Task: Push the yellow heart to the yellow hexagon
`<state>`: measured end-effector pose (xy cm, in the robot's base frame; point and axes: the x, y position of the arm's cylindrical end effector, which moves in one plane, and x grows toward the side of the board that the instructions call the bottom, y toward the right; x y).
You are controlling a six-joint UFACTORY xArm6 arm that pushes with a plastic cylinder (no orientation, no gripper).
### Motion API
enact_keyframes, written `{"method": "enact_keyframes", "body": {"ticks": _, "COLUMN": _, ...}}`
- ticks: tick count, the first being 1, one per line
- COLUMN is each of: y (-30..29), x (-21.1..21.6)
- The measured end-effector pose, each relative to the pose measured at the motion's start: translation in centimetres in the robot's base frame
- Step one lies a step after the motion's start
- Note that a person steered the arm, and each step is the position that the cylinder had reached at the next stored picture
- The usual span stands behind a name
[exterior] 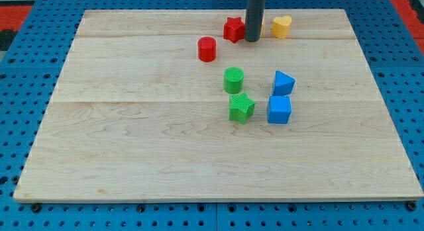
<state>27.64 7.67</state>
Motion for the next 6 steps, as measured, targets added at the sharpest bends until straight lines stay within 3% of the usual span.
{"method": "enact_keyframes", "body": {"ticks": 1, "y": 1.9, "x": 2.5}}
{"method": "enact_keyframes", "body": {"ticks": 2, "y": 9.8, "x": 1.4}}
{"method": "enact_keyframes", "body": {"ticks": 3, "y": 8.3, "x": -2.3}}
{"method": "enact_keyframes", "body": {"ticks": 5, "y": 0.2, "x": -3.0}}
{"method": "enact_keyframes", "body": {"ticks": 6, "y": 2.1, "x": -3.0}}
